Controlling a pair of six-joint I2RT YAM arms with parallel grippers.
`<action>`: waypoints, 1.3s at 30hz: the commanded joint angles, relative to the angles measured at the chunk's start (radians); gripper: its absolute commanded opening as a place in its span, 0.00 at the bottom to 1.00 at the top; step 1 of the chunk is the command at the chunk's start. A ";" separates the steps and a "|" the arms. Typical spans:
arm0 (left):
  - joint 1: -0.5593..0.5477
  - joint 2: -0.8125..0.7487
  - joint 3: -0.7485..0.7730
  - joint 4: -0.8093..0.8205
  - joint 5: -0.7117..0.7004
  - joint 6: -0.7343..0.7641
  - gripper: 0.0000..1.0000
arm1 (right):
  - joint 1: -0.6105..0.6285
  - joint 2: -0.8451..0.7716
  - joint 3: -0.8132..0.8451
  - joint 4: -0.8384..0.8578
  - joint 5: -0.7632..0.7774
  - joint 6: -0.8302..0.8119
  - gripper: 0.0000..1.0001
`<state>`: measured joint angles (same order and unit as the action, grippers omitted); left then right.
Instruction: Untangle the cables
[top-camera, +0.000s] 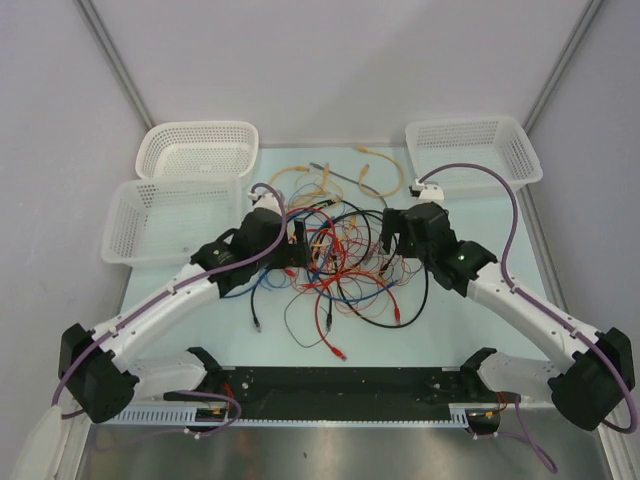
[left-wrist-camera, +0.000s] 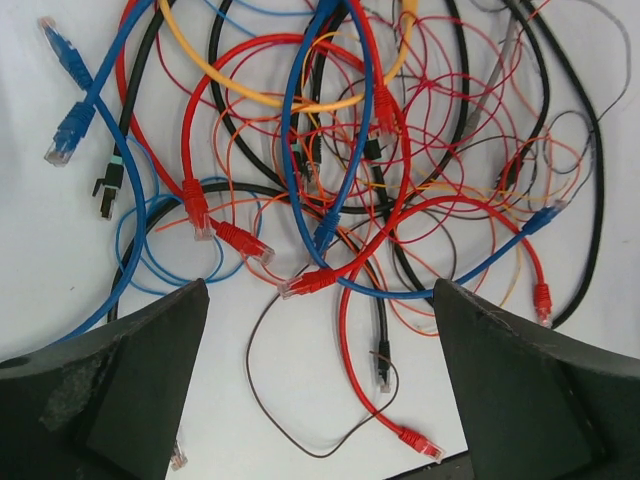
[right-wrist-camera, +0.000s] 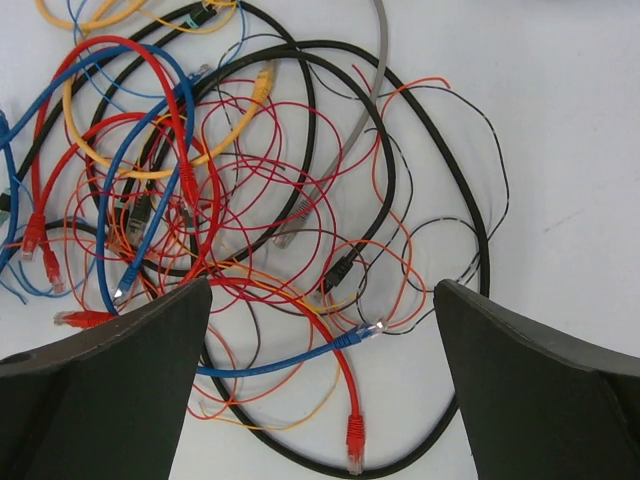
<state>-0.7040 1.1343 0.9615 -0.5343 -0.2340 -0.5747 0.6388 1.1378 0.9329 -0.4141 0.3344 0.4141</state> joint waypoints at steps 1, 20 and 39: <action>0.000 -0.007 0.013 0.014 0.016 0.004 1.00 | -0.001 0.042 0.000 0.015 0.014 0.022 1.00; 0.000 -0.234 -0.195 0.027 0.028 -0.063 0.99 | 0.056 0.411 0.001 0.236 -0.008 0.031 0.71; 0.000 -0.229 -0.161 0.005 -0.022 -0.062 1.00 | 0.035 0.330 0.043 0.242 -0.003 0.011 0.00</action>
<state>-0.7040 0.9386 0.7647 -0.5274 -0.2146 -0.6289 0.6502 1.6737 0.9333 -0.1684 0.2878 0.4320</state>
